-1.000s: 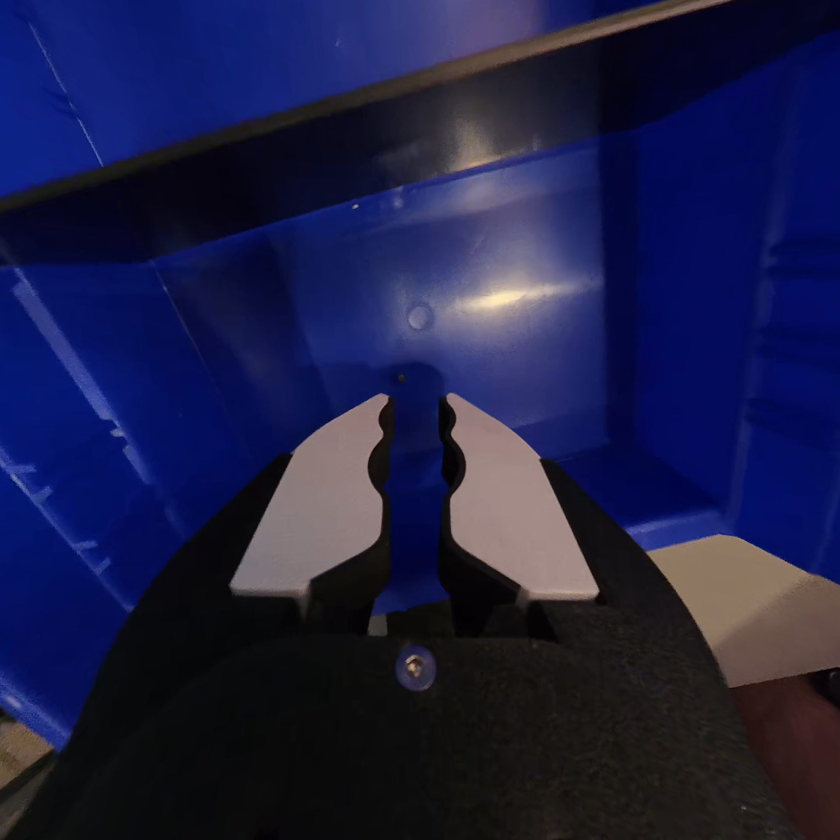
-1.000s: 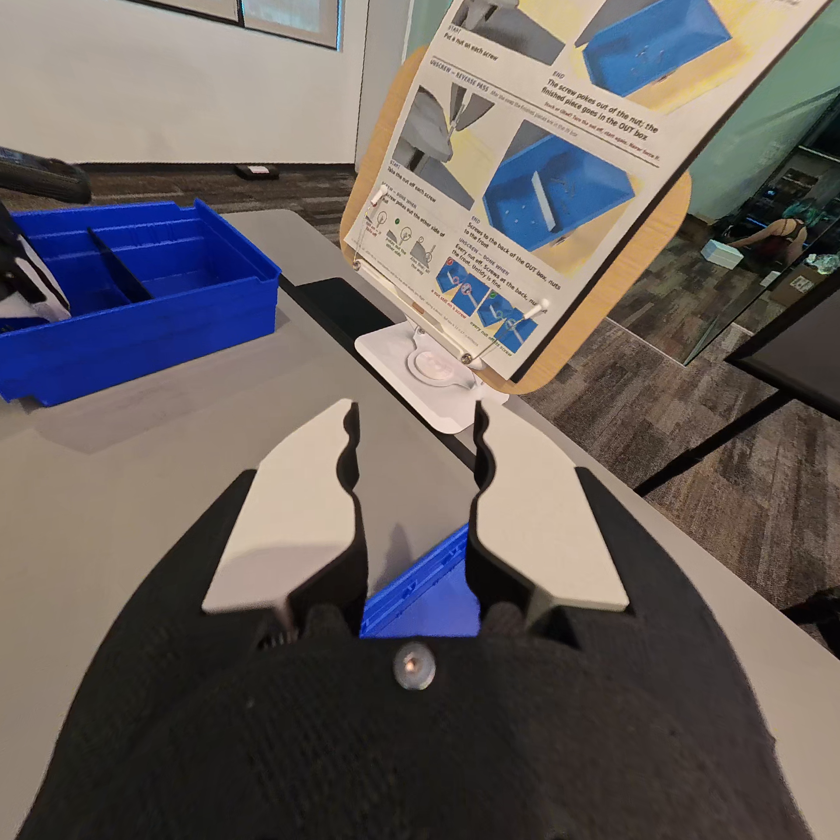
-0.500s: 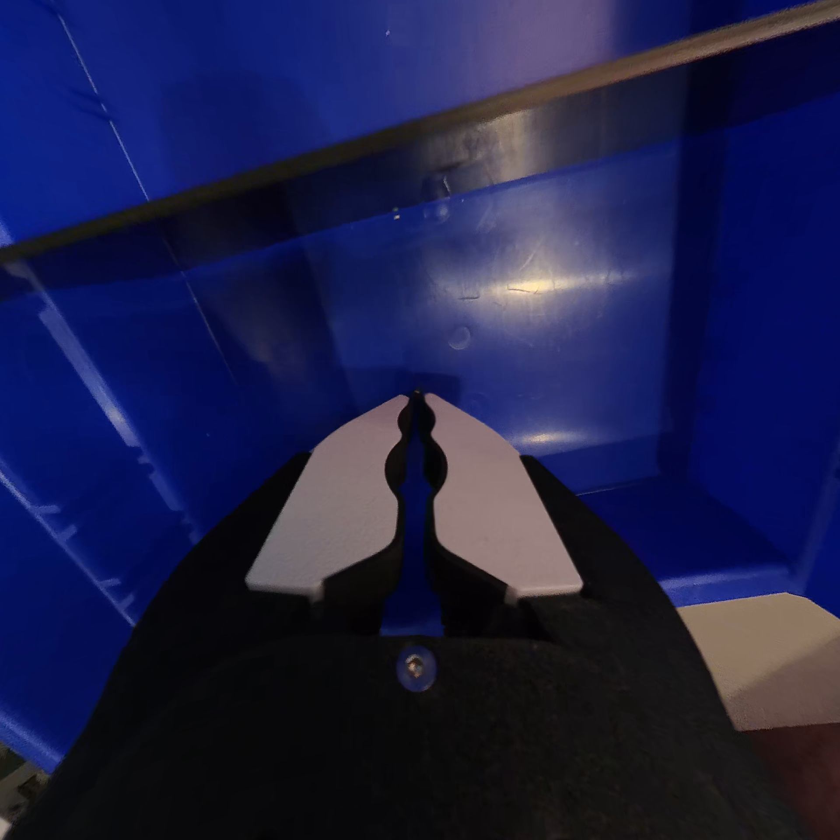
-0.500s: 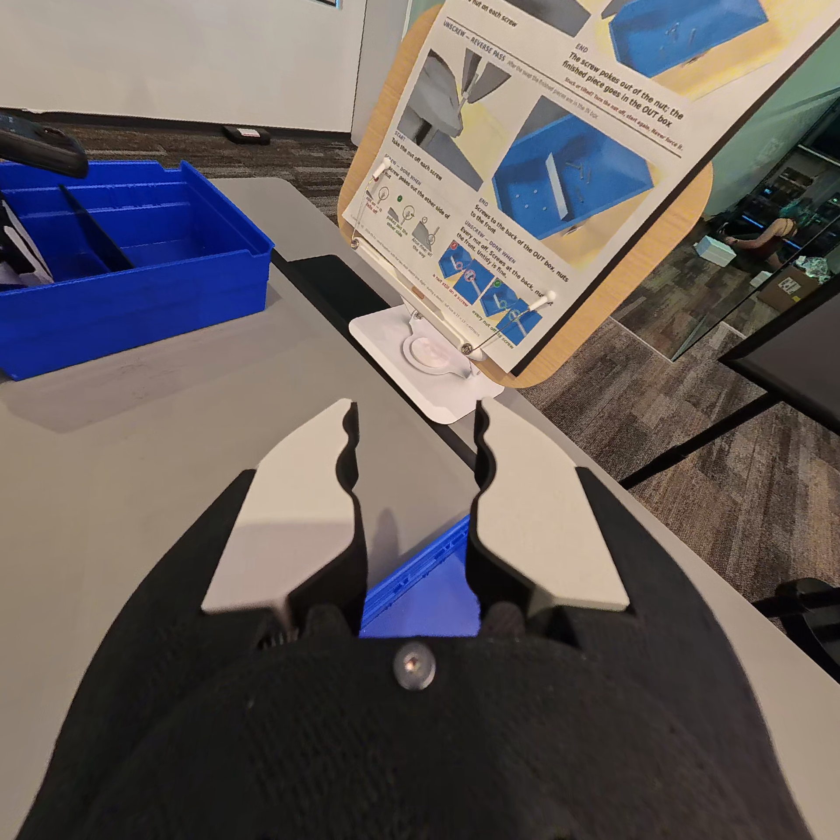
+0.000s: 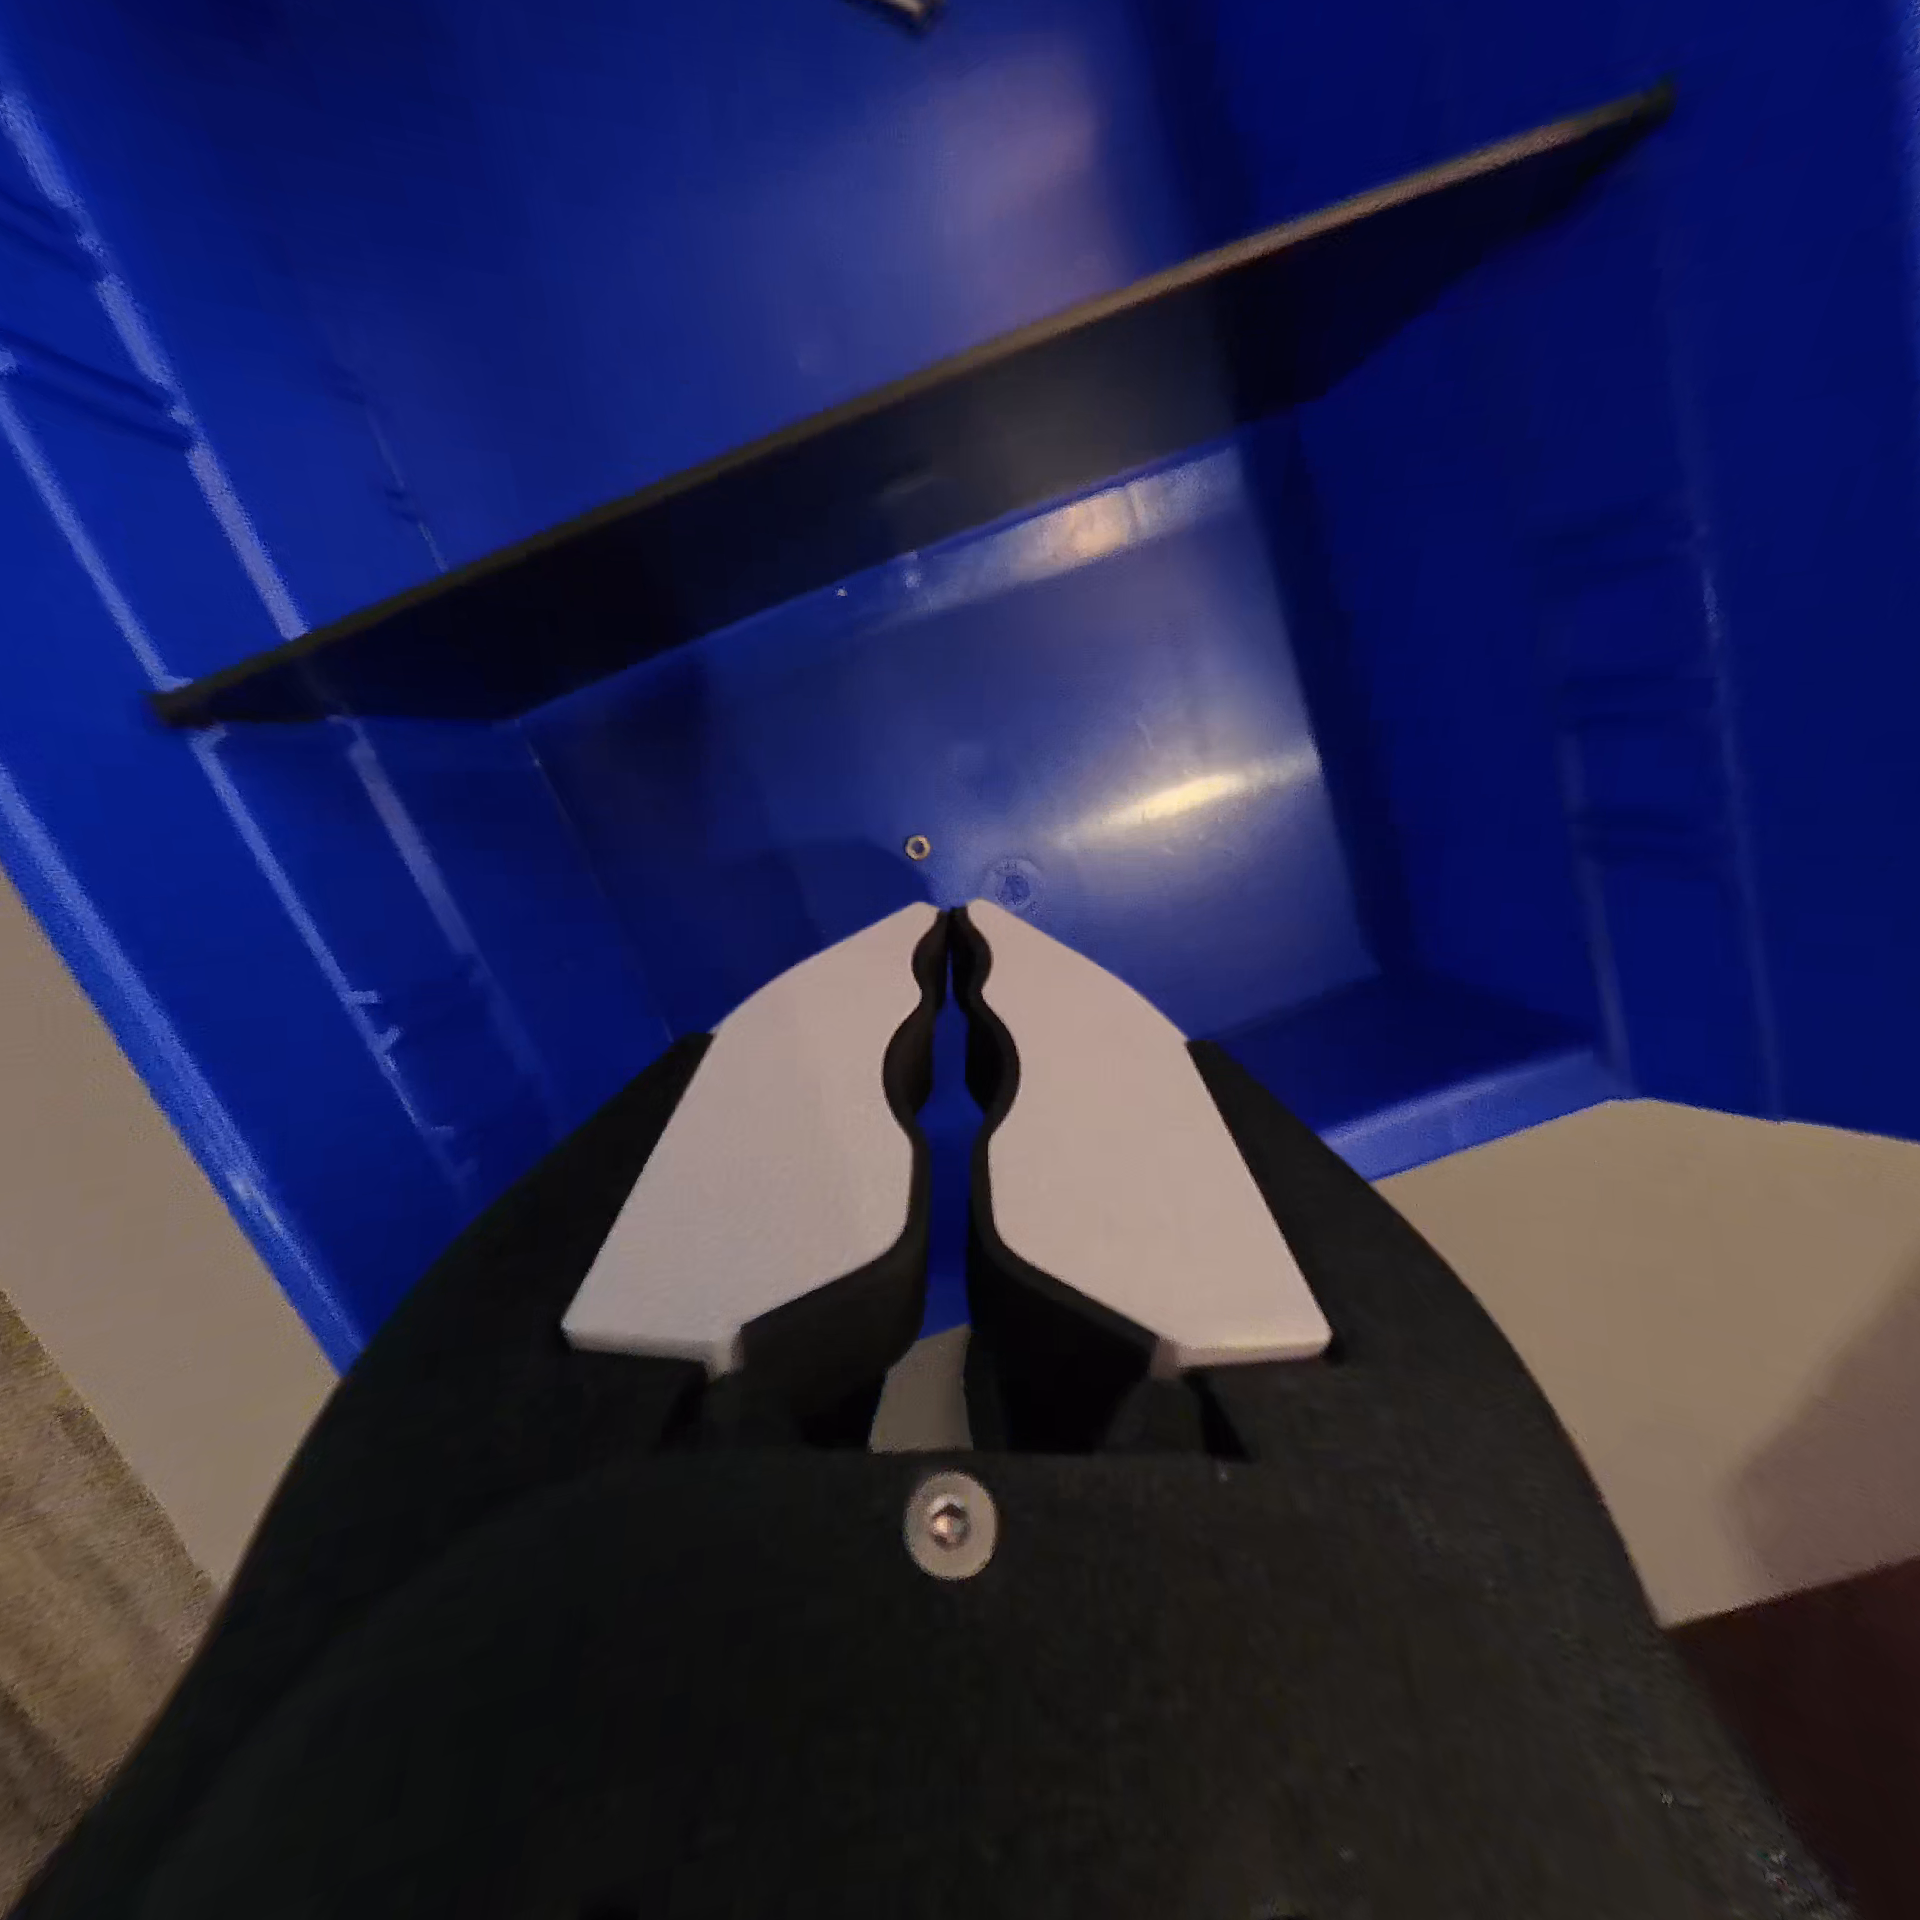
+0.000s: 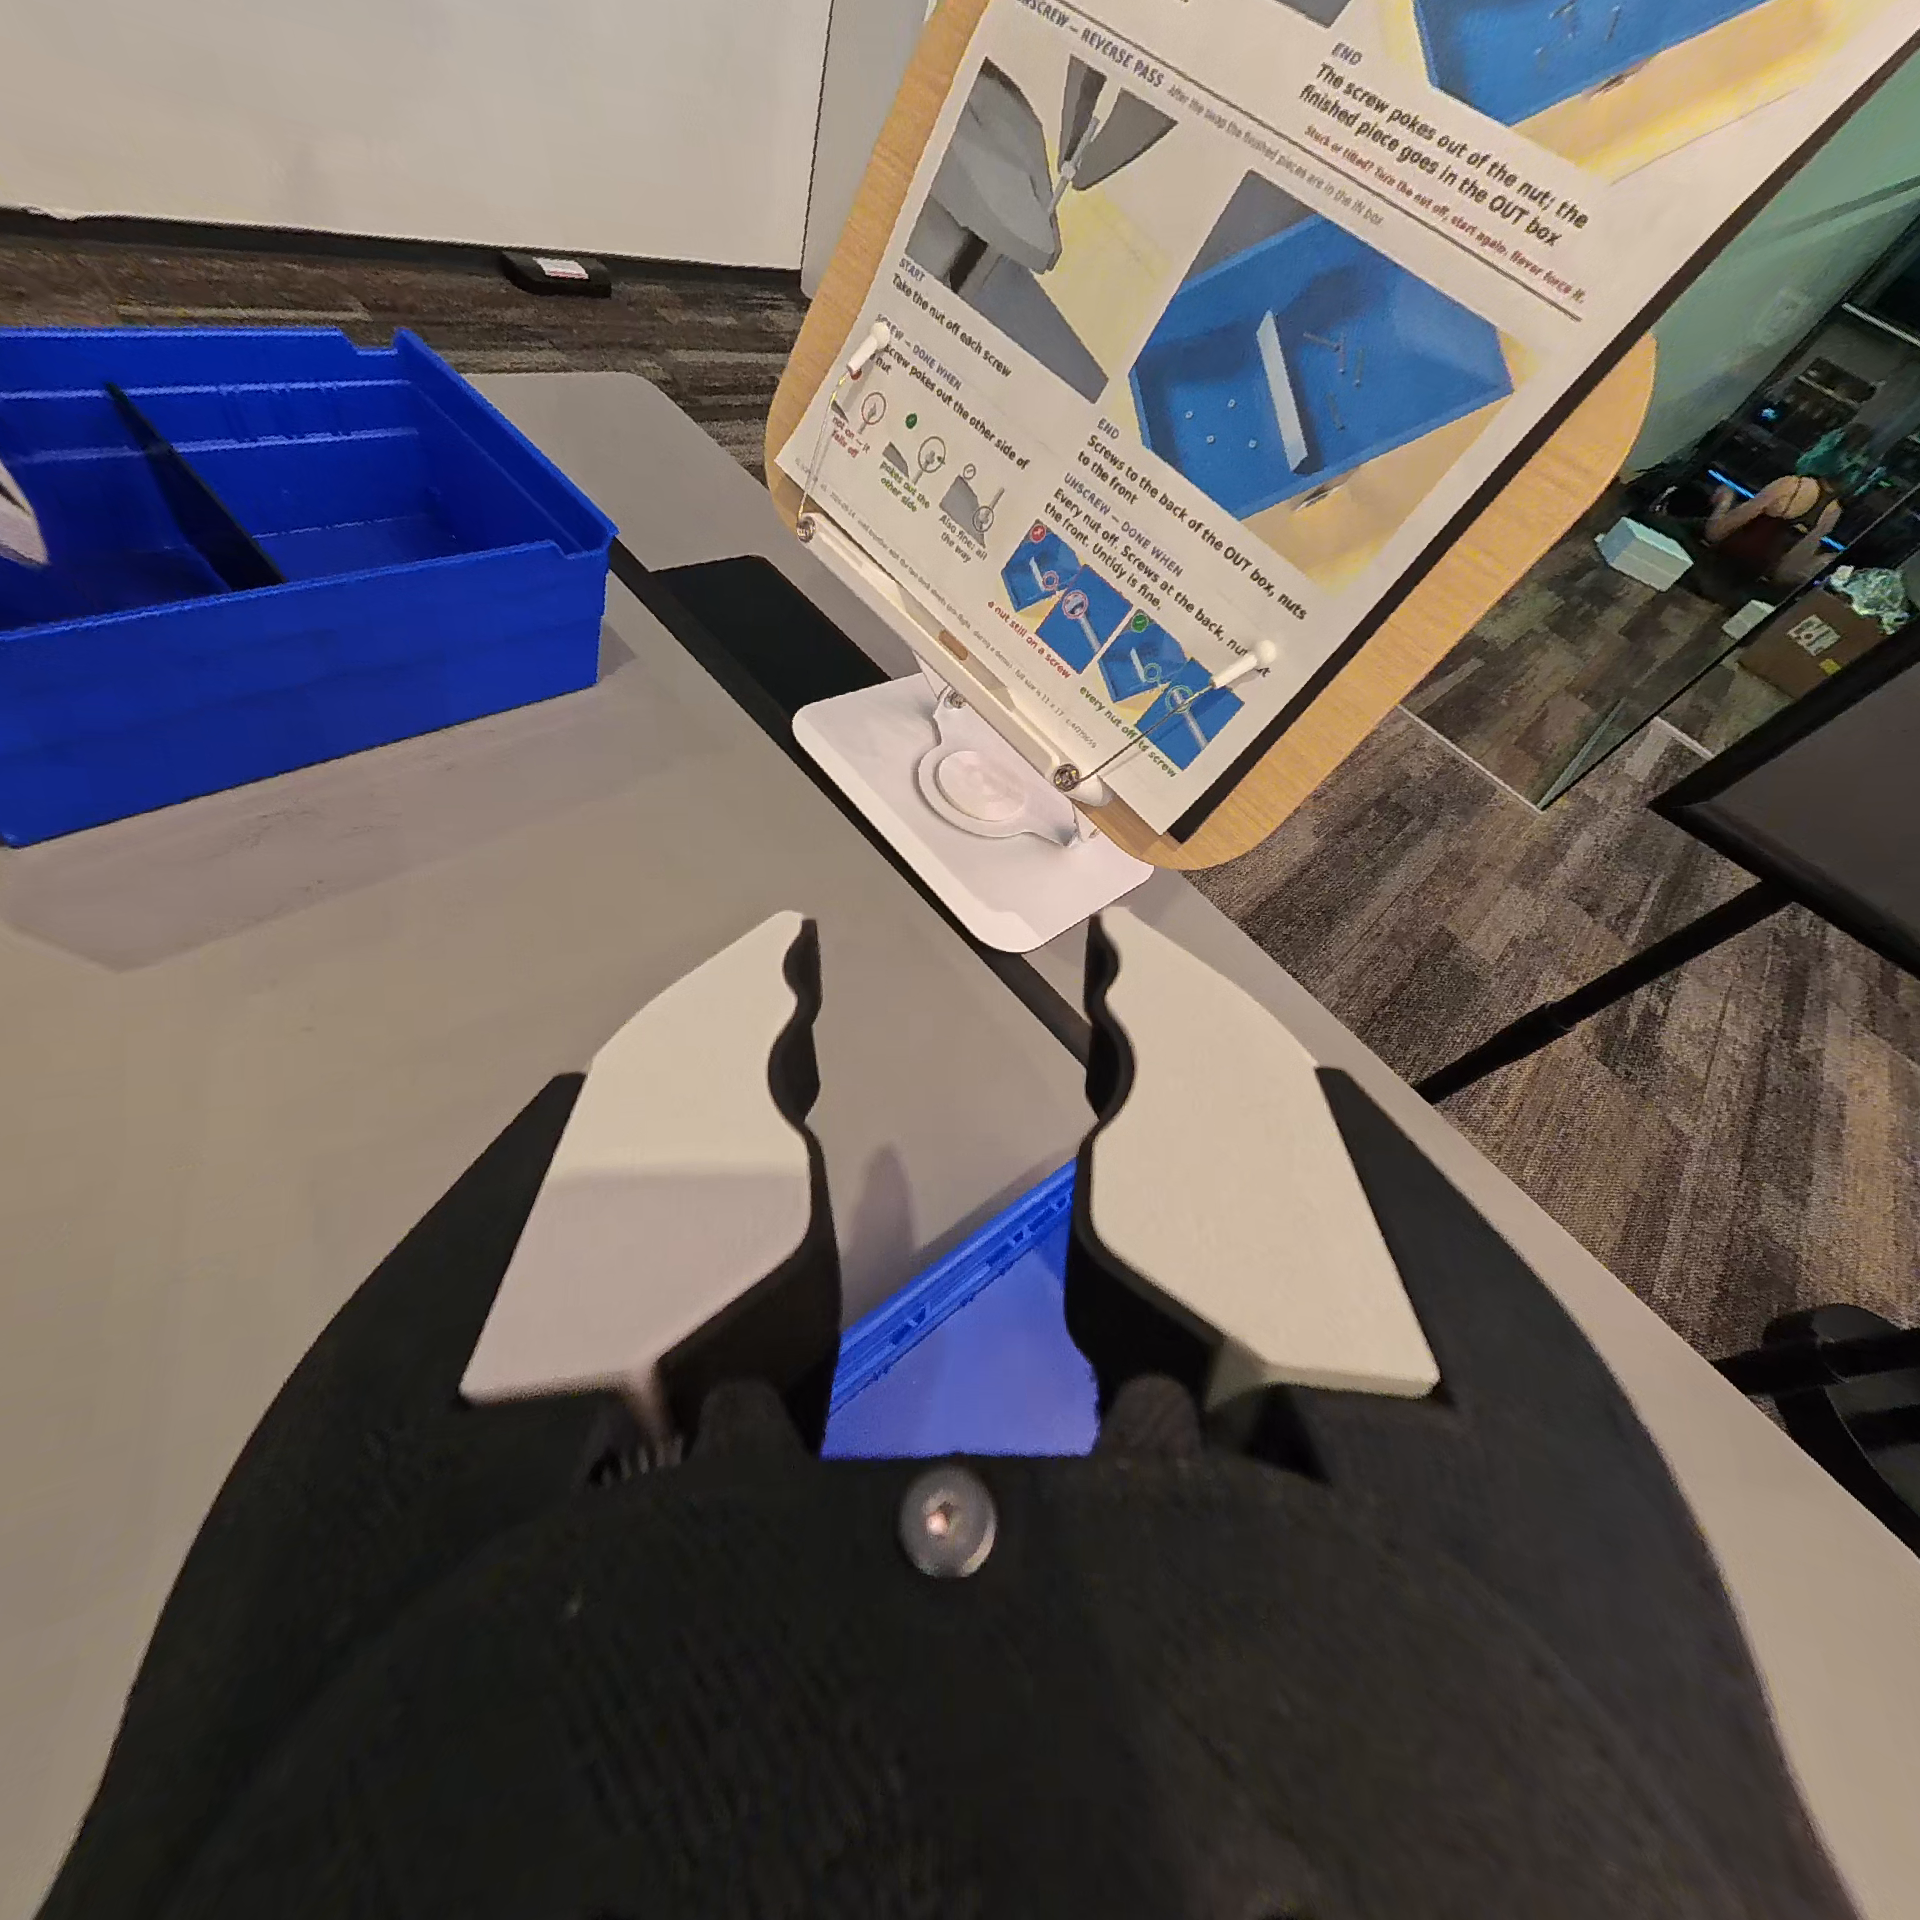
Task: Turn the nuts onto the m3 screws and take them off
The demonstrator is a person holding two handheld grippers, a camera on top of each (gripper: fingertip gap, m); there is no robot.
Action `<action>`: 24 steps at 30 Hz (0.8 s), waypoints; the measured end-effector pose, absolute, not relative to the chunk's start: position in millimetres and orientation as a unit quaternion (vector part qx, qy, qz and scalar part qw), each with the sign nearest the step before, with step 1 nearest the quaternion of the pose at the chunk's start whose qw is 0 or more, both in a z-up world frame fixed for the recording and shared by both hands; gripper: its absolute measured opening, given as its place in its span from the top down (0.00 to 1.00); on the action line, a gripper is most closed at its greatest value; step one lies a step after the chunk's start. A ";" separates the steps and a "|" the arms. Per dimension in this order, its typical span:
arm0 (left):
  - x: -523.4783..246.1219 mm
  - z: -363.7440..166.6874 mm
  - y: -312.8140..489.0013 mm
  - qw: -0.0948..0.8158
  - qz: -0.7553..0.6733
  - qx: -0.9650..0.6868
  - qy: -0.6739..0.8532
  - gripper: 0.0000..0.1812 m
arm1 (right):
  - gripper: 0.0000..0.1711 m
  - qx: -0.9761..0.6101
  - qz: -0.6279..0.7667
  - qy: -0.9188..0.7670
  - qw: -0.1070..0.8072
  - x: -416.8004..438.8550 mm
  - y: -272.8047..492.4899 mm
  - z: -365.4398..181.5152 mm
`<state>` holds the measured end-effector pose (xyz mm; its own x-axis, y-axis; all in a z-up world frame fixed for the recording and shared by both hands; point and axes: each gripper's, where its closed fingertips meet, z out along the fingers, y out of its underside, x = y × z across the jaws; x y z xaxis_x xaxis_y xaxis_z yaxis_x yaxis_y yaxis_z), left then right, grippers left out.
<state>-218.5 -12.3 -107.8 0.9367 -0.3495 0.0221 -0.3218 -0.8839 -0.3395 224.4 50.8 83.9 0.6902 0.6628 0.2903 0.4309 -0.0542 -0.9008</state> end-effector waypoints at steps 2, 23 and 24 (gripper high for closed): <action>-219.4 -116.5 -13.8 0.145 -0.025 -0.970 0.194 1.00 | 0.71 -0.720 0.099 -0.383 0.570 223.2 51.8 81.7; -220.0 -155.4 -4.6 0.113 -0.016 -0.967 0.226 0.92 | 0.70 -0.736 0.069 -0.393 0.547 224.0 58.8 66.7; -220.0 -155.4 -4.6 0.114 -0.016 -0.967 0.226 0.92 | 0.70 -0.736 0.069 -0.393 0.546 223.7 58.9 66.1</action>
